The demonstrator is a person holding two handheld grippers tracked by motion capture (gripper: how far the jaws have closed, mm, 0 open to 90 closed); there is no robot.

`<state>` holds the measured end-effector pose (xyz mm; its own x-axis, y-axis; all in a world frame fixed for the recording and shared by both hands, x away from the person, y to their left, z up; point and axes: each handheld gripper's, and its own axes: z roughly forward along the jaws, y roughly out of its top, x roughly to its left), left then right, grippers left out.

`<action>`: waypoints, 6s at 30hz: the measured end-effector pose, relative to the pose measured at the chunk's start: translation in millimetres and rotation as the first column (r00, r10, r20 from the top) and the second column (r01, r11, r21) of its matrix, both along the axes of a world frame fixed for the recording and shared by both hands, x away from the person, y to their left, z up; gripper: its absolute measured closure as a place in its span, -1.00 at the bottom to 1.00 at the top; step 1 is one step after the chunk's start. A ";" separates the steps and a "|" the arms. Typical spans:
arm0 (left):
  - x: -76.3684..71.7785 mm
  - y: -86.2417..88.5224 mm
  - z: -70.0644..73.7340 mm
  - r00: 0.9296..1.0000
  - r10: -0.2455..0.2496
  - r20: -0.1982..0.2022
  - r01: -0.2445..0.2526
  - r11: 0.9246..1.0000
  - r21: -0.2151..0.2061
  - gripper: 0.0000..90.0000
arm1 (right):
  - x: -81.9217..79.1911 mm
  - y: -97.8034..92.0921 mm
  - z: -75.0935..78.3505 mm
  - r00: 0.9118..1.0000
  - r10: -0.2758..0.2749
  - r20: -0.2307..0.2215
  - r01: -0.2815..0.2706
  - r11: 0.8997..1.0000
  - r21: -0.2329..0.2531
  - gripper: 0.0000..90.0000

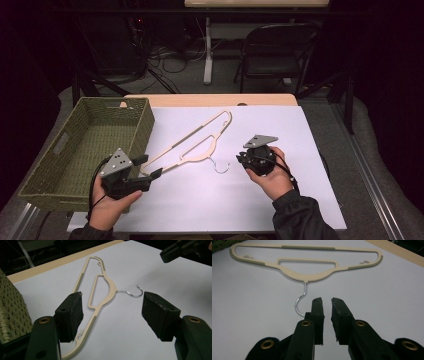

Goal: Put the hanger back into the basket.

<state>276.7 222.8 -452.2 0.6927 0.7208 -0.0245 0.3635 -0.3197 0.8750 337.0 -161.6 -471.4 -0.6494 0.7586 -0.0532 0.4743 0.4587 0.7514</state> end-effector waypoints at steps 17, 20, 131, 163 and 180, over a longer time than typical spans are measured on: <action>0.6 4.0 -1.9 1.000 0.012 -0.001 -0.012 1.000 -0.006 -0.27 | 45.7 45.9 -32.9 0.998 0.022 -0.062 -0.020 1.000 0.024 0.83; 0.7 4.8 -0.9 1.000 0.012 0.002 -0.012 1.000 -0.006 -0.27 | 51.1 50.3 -37.5 0.996 0.019 -0.083 -0.017 1.000 0.023 0.83; 95.0 -89.4 -87.7 0.999 0.028 -0.016 -0.020 0.926 0.377 -0.27 | 76.0 97.0 -39.3 0.969 -0.018 -0.246 -0.006 0.995 -0.097 0.99; 110.0 -98.9 -104.8 1.000 0.000 0.023 -0.011 0.887 0.462 0.20 | 76.9 95.7 -38.6 0.972 -0.012 -0.234 -0.006 0.997 -0.078 0.98; 111.8 -100.2 -102.1 1.000 0.005 0.019 -0.014 0.877 0.480 0.28 | 75.0 94.2 -33.5 0.971 -0.020 -0.240 0.005 0.998 -0.065 0.97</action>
